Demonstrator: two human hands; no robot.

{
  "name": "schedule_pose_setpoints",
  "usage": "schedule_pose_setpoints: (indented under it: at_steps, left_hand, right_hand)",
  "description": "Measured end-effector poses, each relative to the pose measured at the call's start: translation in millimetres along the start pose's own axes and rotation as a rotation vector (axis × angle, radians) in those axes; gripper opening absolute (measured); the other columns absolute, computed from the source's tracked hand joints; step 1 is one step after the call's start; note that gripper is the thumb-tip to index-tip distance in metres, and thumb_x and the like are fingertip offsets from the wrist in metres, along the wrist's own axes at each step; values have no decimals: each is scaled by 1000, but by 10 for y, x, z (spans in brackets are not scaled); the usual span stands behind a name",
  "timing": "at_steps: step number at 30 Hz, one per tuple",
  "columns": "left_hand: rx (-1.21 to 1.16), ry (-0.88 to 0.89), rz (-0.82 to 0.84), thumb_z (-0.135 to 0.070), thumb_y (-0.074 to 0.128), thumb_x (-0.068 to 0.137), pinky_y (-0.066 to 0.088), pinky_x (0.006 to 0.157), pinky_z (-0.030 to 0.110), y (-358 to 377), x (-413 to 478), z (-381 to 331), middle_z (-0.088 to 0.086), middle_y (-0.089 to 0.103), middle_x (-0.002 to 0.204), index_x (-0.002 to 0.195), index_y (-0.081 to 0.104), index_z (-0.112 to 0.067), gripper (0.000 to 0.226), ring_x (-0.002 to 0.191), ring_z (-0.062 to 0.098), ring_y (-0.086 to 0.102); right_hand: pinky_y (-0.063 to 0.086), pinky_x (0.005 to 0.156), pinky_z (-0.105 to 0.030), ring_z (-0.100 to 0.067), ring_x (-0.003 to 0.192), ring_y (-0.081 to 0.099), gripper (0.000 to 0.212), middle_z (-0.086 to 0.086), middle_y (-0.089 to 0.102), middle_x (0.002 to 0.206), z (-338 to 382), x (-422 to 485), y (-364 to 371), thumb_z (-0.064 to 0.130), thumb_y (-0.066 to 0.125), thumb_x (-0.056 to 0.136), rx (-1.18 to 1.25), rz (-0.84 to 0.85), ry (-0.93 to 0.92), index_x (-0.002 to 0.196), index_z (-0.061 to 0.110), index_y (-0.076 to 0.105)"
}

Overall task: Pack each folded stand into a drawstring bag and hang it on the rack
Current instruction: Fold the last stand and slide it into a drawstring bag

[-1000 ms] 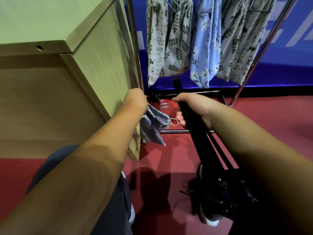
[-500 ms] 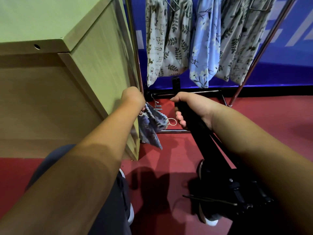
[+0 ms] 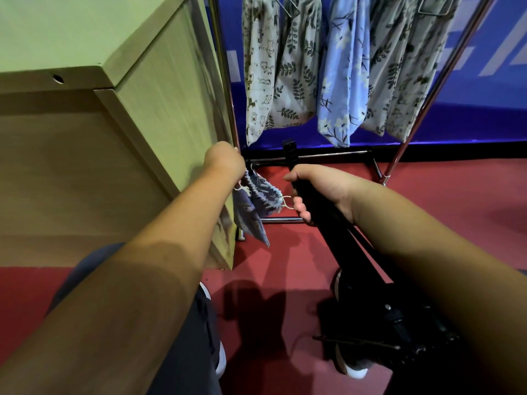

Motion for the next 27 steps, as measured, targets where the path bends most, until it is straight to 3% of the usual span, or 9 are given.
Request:
schedule_pose_setpoints:
  at_steps: [9, 11, 13, 15, 16, 18, 22, 24, 27]
  left_hand:
    - [-37, -46, -44, -27, 50, 113, 48, 88, 37, -89, -10, 2, 23, 71, 124, 125, 67, 3, 37, 119, 42, 66]
    - [-89, -32, -34, -30, 48, 113, 52, 86, 38, -93, 1, 16, 24, 72, 118, 123, 67, 3, 39, 114, 43, 69]
    - [-193, 14, 29, -31, 48, 112, 59, 77, 36, -44, -8, -44, 26, 74, 103, 115, 71, 0, 38, 92, 41, 76]
    - [-292, 76, 90, -25, 48, 112, 49, 53, 25, 13, -106, -153, 19, 67, 77, 98, 74, -10, 32, 53, 29, 67]
    - [-339, 100, 131, -22, 48, 112, 41, 48, 21, 59, -159, -204, 13, 61, 70, 90, 72, -15, 33, 42, 23, 56]
    - [-365, 185, 227, -25, 47, 112, 35, 50, 21, 151, -281, -314, 5, 53, 65, 87, 73, -18, 36, 45, 17, 42]
    - [-216, 445, 284, -26, 51, 111, 36, 51, 14, 157, -498, -523, -12, 57, 69, 102, 79, -17, 31, 54, -5, 51]
    - [-181, 499, 300, -26, 52, 110, 39, 61, 16, 171, -534, -561, -12, 65, 84, 105, 79, -21, 28, 70, -2, 54]
    - [-174, 522, 311, -25, 56, 108, 40, 63, 27, 200, -529, -547, 2, 66, 87, 103, 77, -24, 21, 71, 11, 51]
  right_hand:
    - [42, 41, -16, -14, 41, 47, 49, 0, 46, 53, -109, 1, 58, 33, 52, 103, -55, 28, 46, 57, 17, 51]
    - [43, 41, -17, -13, 40, 50, 39, -1, 48, 54, -150, 28, 45, 33, 54, 102, -66, 6, 65, 68, 16, 50]
    - [45, 41, -18, -14, 39, 55, 32, -4, 50, 60, -197, 56, 27, 34, 57, 102, -99, -24, 86, 79, 14, 48]
    - [46, 40, -18, -14, 37, 58, 31, -6, 50, 68, -248, 94, 15, 34, 57, 103, -129, -41, 106, 84, 13, 48]
    - [46, 40, -18, -14, 37, 58, 31, -7, 50, 70, -267, 107, 15, 34, 57, 104, -137, -44, 113, 84, 12, 48]
    - [47, 41, -18, -14, 38, 58, 29, -7, 50, 70, -280, 138, 18, 34, 57, 104, -157, -43, 109, 86, 13, 48]
    - [48, 42, -20, -15, 41, 56, 22, -6, 53, 60, -276, 142, 58, 31, 56, 106, -238, -29, 97, 92, 14, 55]
    - [48, 42, -19, -15, 40, 54, 22, -4, 53, 52, -288, 134, 88, 29, 55, 106, -251, -15, 103, 91, 14, 58]
    - [47, 43, -19, -17, 39, 52, 27, -6, 50, 50, -314, 147, 115, 29, 52, 106, -303, -8, 110, 85, 13, 54]
Point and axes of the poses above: each hand's wrist, its own x-axis towards the middle knuckle, its own y-axis out of the palm, z = x × y, the point moved 8 cm from there along x, towards the middle knuckle
